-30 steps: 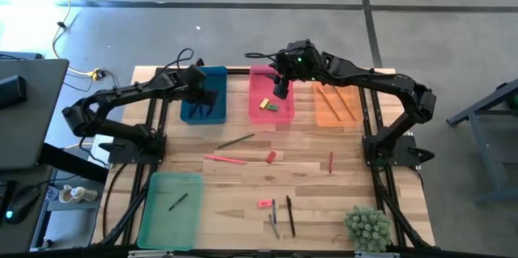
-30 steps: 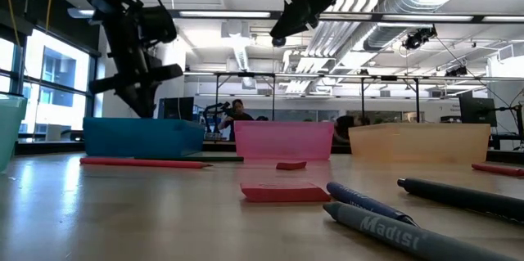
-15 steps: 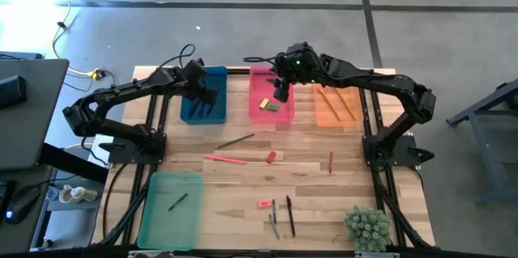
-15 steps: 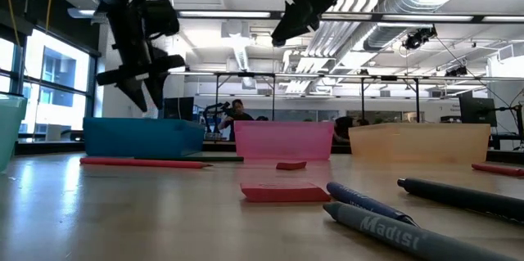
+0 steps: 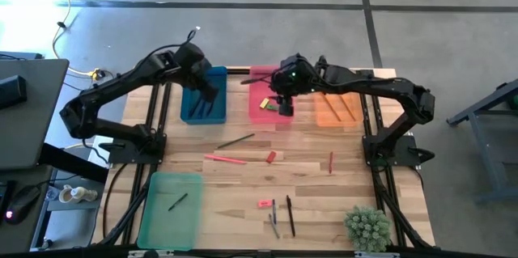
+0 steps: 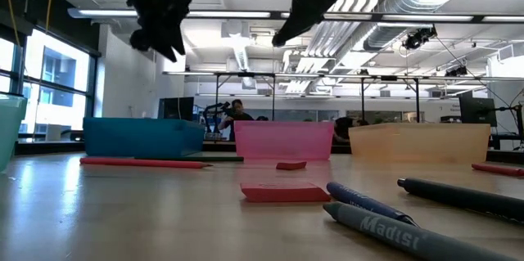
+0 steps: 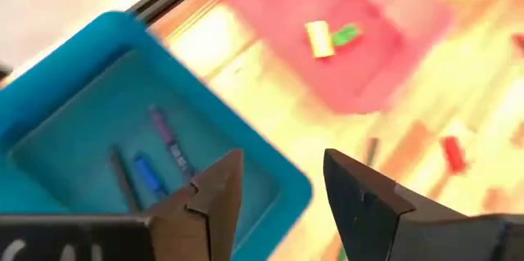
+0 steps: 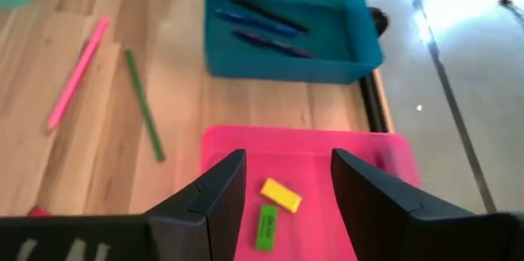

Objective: Sort crayons/erasers/pens/pencils in bins
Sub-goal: Put the orange eraser into the pink bin

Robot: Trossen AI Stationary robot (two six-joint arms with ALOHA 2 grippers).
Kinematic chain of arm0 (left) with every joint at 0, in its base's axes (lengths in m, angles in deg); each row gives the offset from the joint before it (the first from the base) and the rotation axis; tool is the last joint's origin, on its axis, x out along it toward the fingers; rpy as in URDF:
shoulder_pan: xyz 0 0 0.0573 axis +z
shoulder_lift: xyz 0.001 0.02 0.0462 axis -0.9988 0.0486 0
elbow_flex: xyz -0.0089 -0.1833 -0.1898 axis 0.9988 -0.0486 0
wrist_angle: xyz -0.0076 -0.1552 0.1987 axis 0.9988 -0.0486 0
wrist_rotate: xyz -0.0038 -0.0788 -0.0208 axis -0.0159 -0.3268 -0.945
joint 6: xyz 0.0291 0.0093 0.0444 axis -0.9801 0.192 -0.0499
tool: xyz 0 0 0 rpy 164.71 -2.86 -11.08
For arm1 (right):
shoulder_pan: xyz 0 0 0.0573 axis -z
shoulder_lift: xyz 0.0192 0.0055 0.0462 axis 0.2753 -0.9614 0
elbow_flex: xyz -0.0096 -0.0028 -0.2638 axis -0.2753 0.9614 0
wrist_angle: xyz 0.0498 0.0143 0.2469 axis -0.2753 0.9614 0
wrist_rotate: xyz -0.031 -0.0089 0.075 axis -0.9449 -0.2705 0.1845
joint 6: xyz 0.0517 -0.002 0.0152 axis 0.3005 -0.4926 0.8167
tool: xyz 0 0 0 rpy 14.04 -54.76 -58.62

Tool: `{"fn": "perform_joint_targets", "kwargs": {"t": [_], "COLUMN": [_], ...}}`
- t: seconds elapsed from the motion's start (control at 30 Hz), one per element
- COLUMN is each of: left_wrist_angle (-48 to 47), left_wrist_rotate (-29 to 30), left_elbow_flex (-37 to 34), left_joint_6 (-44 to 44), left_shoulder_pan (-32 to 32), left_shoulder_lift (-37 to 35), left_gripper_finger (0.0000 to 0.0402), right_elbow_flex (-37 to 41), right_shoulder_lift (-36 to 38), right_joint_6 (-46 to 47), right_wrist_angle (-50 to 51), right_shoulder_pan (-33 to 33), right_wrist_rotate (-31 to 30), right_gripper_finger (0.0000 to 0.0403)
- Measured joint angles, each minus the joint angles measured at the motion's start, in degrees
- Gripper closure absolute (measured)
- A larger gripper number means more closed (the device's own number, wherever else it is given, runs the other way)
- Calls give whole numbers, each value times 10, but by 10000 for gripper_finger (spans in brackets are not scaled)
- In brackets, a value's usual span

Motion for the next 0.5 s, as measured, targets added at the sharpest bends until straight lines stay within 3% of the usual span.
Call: {"fn": "perform_joint_targets", "kwargs": {"t": [0.2,0.5], "left_wrist_angle": [3,18], "left_wrist_rotate": [-6,2], "left_elbow_flex": [-14,-96], "left_joint_6": [-15,31], "left_shoulder_pan": [-49,-141], "left_shoulder_lift": [-42,-75], "left_gripper_finger": [251,253], "right_elbow_flex": [0,0], "right_shoulder_lift": [0,-7], "right_joint_6": [4,4], "right_wrist_angle": [38,99], "right_shoulder_pan": [-32,-94], "right_wrist_rotate": [0,23], "right_gripper_finger": [231,231]}}
